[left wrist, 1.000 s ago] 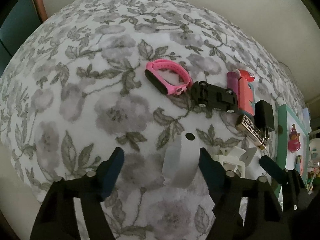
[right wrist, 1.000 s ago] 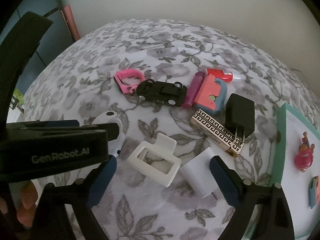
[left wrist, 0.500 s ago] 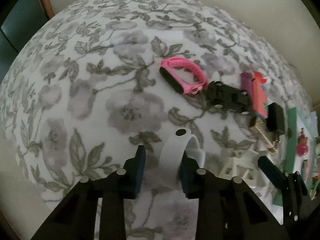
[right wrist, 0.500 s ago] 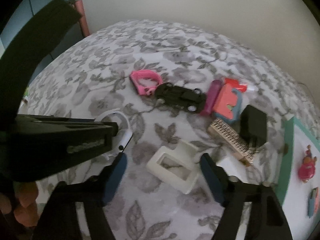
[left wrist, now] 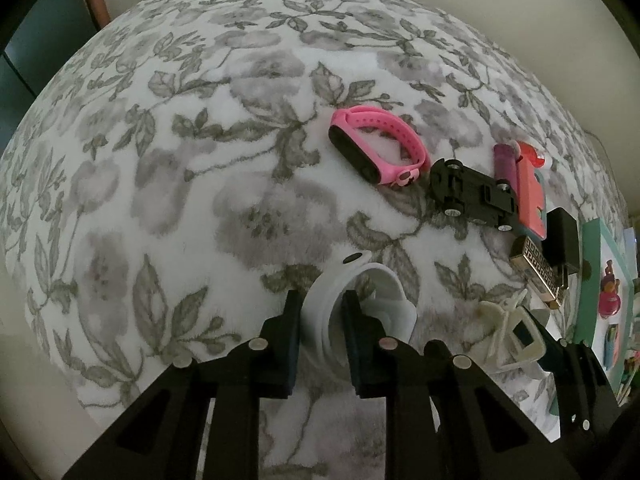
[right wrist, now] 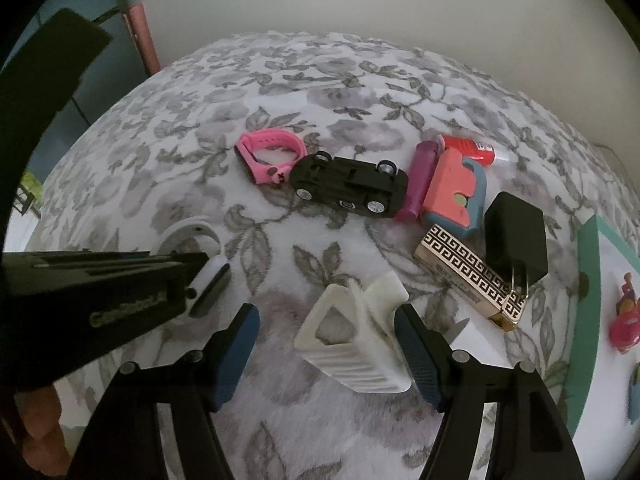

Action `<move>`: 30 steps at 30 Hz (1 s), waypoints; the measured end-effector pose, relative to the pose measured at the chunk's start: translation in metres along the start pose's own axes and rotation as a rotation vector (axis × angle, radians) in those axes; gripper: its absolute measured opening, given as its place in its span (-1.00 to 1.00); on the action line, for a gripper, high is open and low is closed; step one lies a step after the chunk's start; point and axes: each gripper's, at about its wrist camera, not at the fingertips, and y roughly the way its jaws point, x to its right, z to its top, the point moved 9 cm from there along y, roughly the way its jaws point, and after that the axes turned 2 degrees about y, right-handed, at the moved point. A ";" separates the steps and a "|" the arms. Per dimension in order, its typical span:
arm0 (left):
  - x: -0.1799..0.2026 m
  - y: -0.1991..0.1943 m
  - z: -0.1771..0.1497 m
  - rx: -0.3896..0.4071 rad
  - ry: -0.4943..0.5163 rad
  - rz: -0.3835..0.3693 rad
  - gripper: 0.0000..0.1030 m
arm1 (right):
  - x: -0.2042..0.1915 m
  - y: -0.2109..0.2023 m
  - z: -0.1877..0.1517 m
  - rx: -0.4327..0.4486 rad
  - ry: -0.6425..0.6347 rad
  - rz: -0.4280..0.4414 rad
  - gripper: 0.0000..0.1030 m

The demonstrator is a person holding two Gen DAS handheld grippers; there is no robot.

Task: Organize rigid objects
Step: 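Grasp the white bracelet with the left tool while the right tool grasps the white hair clip, then carry the white bracelet and white hair clip over the tray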

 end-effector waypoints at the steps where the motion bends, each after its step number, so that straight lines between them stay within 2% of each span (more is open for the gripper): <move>1: 0.000 0.000 0.000 0.001 0.002 0.000 -0.59 | 0.002 0.001 0.000 -0.002 0.004 -0.004 0.30; 2: 0.001 0.001 0.001 0.002 0.005 0.001 -0.59 | 0.005 0.001 0.000 -0.004 0.017 -0.014 0.09; 3: 0.001 0.001 0.002 0.002 0.007 0.002 -0.59 | 0.007 0.001 0.000 -0.008 0.029 -0.013 -0.02; 9: 0.000 0.002 0.003 0.004 0.016 0.011 -0.59 | 0.015 -0.002 0.000 -0.016 0.058 0.015 -0.20; 11: 0.000 0.001 0.002 0.005 0.020 0.021 -0.67 | 0.017 -0.003 -0.001 -0.020 0.062 0.021 -0.35; 18: -0.002 -0.002 0.000 0.005 0.013 0.025 -0.74 | 0.020 -0.011 -0.003 -0.023 0.078 0.054 -0.37; 30: -0.012 -0.031 0.002 0.034 -0.022 0.054 -0.74 | 0.036 -0.031 0.000 0.000 0.187 0.153 -0.37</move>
